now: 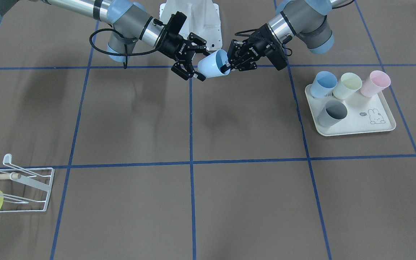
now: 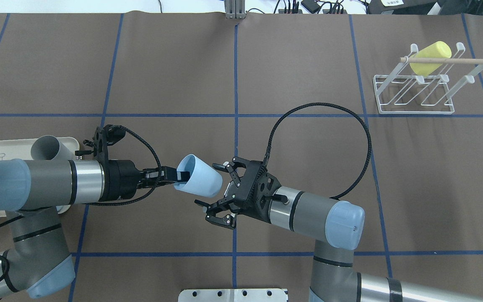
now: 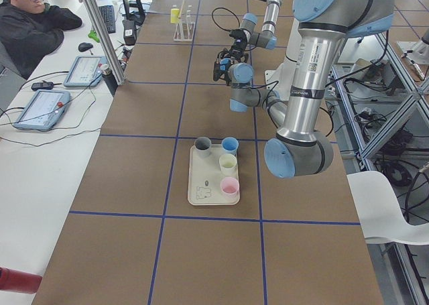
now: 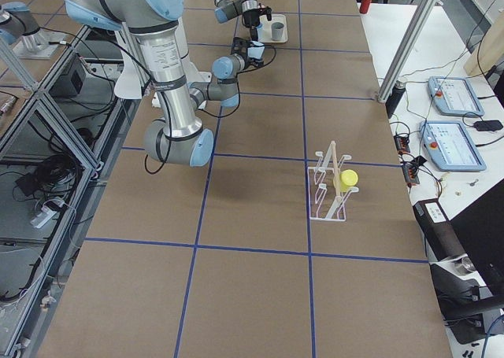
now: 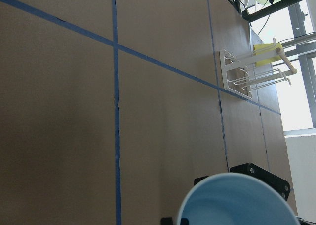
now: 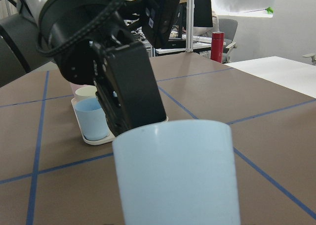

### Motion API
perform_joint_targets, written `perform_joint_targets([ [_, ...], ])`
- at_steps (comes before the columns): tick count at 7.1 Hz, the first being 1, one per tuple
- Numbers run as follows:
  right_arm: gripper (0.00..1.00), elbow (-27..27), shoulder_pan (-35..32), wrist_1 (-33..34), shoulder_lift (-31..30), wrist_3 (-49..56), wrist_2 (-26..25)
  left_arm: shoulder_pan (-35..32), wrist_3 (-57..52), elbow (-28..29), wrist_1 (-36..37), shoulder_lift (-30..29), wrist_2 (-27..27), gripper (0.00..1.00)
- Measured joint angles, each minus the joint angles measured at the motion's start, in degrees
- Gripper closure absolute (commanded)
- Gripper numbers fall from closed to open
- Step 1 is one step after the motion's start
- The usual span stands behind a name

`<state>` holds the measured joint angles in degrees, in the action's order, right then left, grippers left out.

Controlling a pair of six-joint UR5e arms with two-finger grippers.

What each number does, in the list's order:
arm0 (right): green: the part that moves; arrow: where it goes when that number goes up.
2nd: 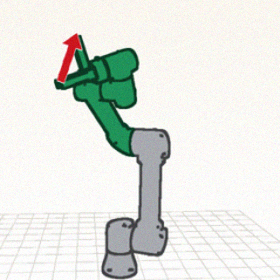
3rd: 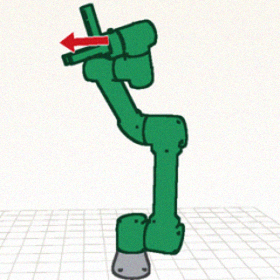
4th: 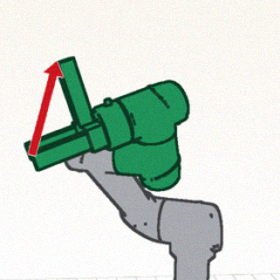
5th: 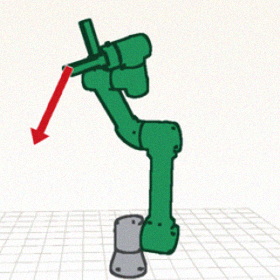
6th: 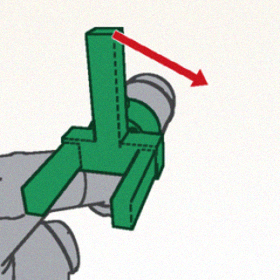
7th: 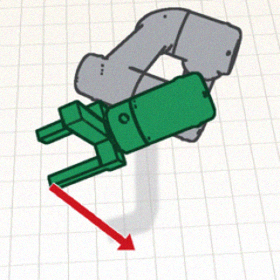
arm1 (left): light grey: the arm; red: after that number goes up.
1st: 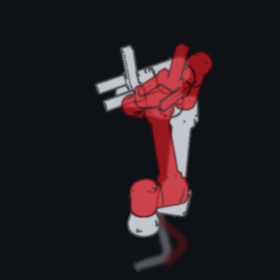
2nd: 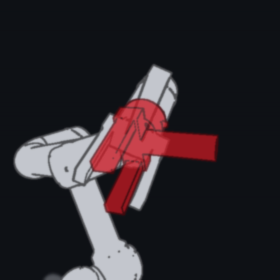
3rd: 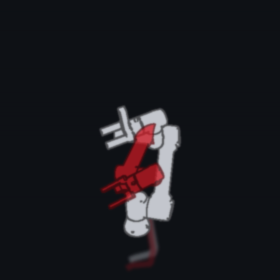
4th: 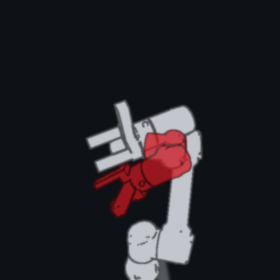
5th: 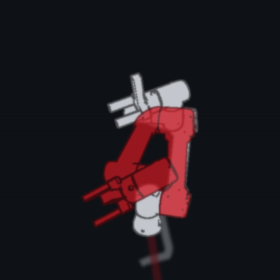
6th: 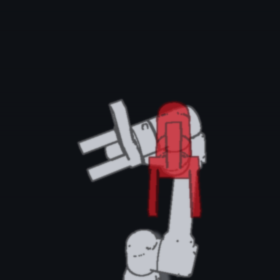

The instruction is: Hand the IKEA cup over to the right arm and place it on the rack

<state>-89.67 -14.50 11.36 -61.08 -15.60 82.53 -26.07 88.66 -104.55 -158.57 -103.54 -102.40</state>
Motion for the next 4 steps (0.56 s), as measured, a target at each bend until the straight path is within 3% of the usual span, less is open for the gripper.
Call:
perform_joint_targets([
  [1, 0.56, -0.09, 0.00, -0.02, 0.00, -0.01, 0.02, 0.03, -0.01, 0.02, -0.04, -0.05, 0.00, 1.00],
  [2, 0.75, -0.12, 0.00, -0.02, 0.00, -0.12, 0.04, 0.05, -0.02, 0.03, -0.06, -0.07, -0.02, 0.78],
  [3, 0.82, -0.14, -0.01, -0.03, -0.04, -0.23, 0.08, 0.04, -0.04, -0.03, -0.08, -0.04, -0.10, 0.02],
  [4, 0.82, -0.16, -0.01, -0.03, 0.02, -0.30, 0.09, 0.06, -0.15, -0.21, -0.15, -0.11, -0.16, 0.01],
])
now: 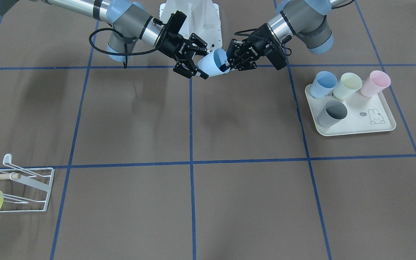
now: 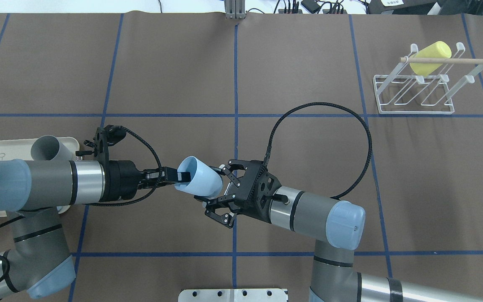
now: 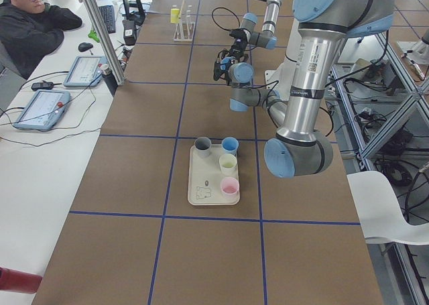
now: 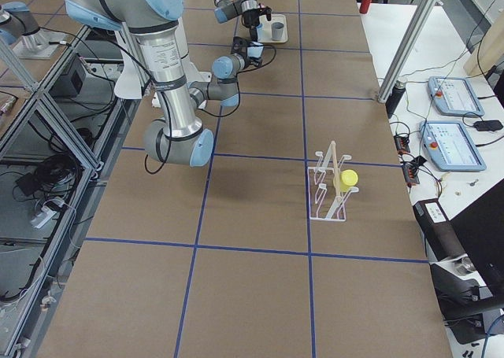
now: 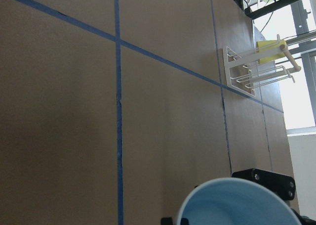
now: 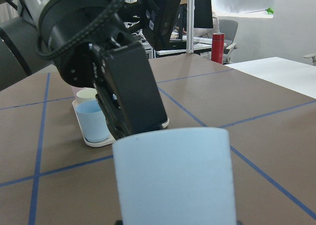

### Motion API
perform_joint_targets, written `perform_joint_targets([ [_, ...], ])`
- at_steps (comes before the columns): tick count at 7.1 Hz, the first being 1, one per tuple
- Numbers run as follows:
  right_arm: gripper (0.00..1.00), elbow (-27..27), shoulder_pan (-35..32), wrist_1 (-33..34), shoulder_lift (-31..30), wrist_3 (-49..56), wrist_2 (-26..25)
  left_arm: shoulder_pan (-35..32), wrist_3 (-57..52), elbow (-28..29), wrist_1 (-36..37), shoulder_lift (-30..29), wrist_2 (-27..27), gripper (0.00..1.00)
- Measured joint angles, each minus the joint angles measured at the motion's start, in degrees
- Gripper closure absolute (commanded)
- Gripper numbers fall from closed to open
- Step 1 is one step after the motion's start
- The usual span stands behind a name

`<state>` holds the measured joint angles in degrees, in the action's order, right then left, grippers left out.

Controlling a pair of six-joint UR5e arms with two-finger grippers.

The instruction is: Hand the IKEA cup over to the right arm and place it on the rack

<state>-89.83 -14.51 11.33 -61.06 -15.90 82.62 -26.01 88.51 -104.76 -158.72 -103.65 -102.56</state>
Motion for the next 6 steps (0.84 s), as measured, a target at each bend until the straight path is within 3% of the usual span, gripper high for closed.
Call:
perform_joint_targets([
  [3, 1.00, 0.00, -0.13, 0.00, -0.12, 0.29, -0.02, -0.96, -0.38, -0.50, 0.11, 0.49, 0.00, 0.01],
  [6, 1.00, -0.03, -1.21, 1.03, -0.87, 0.32, -0.12, -7.72, -2.79, -1.59, 3.12, 5.58, -3.09, 0.01],
])
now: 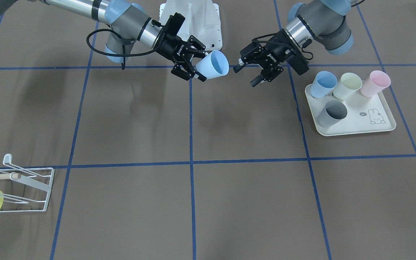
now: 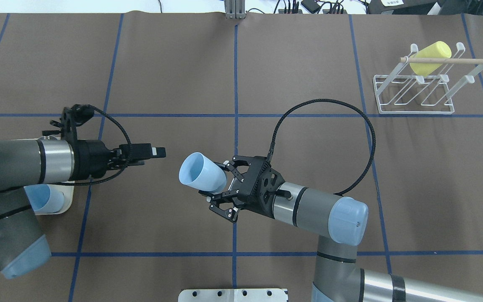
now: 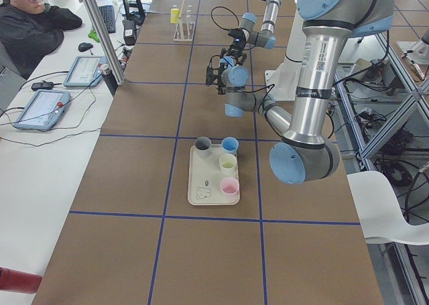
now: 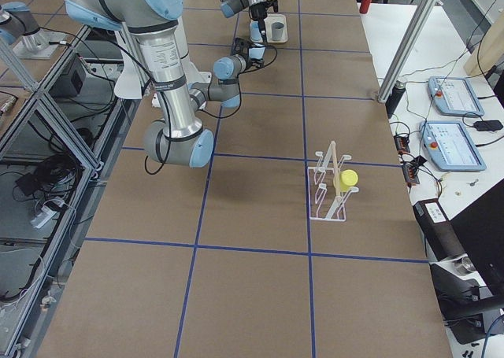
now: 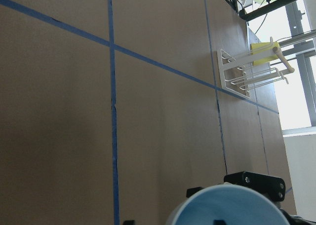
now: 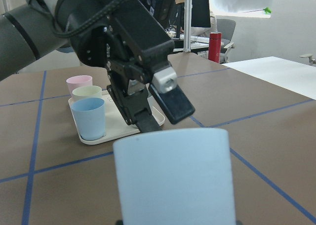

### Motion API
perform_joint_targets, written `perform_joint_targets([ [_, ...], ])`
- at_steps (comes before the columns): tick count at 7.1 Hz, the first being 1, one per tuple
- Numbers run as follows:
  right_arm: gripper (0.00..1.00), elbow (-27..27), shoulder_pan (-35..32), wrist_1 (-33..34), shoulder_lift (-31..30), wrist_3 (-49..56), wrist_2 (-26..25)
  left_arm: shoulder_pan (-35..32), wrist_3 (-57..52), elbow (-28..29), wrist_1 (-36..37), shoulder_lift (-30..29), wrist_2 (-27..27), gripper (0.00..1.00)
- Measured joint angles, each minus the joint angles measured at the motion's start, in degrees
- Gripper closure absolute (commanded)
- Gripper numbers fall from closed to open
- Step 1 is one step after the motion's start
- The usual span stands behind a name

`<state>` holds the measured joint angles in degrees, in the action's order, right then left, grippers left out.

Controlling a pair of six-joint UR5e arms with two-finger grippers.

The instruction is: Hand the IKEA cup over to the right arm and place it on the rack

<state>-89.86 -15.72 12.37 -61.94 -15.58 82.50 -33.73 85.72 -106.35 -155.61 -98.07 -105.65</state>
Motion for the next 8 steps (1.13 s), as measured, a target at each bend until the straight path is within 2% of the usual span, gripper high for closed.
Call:
perform_joint_targets([
  [2, 1.00, -0.92, -2.59, 6.15, -0.89, 0.16, 0.31, -7.38, -11.02, -4.84, 7.92, 7.15, -4.62, 0.01],
  [3, 1.00, -3.06, -4.21, 12.80, -1.04, 0.24, 0.45, -11.92, -18.60, -7.61, 11.97, 11.62, -6.63, 0.00],
  [4, 1.00, -6.92, -5.95, 22.24, -1.07, 0.34, 0.57, -17.08, -27.66, -9.23, 14.28, 16.46, -8.34, 0.00],
  [6, 1.00, -16.71, -9.41, 44.92, -0.97, 2.80, 0.67, -27.52, -47.41, -8.93, 15.58, 23.61, -10.78, 0.00],
  [8, 1.00, -25.76, -14.06, 67.14, -1.06, 12.14, 0.59, -33.68, -58.24, -6.76, 15.69, 25.88, -12.27, 0.00],
])
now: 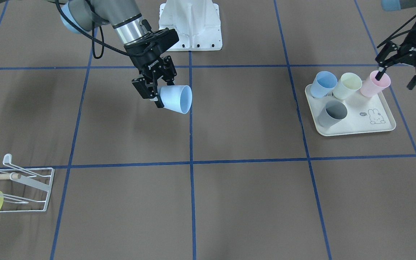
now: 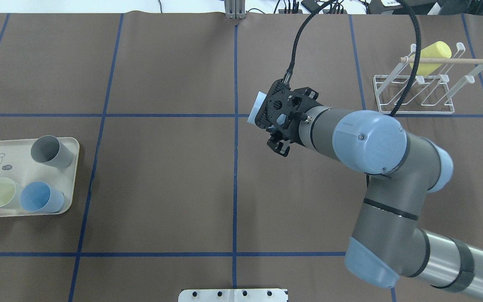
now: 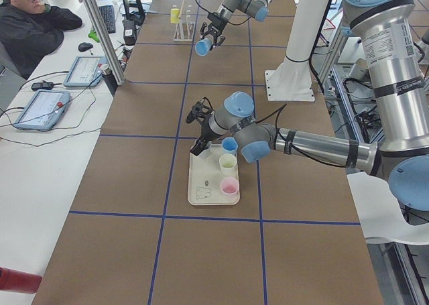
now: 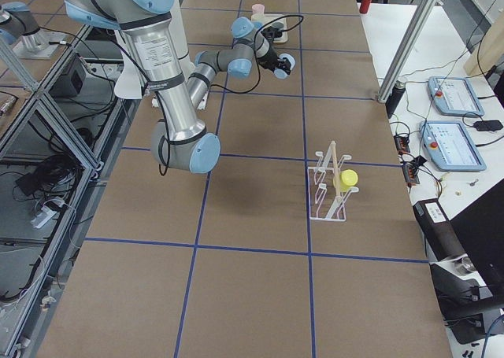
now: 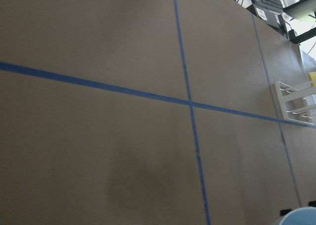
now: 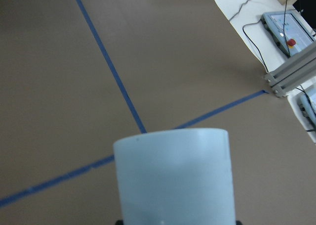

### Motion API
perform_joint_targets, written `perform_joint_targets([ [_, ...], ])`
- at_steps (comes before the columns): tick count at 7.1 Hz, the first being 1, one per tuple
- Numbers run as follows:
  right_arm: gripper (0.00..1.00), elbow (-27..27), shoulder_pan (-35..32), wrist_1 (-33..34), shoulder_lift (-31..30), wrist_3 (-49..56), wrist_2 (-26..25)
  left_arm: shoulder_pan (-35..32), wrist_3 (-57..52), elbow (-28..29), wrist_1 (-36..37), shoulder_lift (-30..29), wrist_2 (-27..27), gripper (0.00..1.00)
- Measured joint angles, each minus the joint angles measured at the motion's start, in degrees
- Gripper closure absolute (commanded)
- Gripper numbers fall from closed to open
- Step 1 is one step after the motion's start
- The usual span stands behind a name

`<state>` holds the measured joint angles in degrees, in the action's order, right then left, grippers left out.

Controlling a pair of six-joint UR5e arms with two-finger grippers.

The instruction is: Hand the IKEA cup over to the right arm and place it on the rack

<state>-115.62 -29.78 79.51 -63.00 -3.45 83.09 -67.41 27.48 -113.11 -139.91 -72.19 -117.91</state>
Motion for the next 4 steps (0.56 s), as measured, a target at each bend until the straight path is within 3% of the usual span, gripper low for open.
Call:
perform_joint_targets([
  [2, 1.00, -6.55, -6.38, 18.84, 0.08, 14.57, -0.21, -1.19, -1.79, 0.63, -0.06, 0.41, -0.40, 0.00],
  [4, 1.00, -8.47, -13.36, 29.74, -0.51, 32.44, -0.42, -1.30, -1.88, 0.66, -0.15, 0.54, -0.49, 0.00],
])
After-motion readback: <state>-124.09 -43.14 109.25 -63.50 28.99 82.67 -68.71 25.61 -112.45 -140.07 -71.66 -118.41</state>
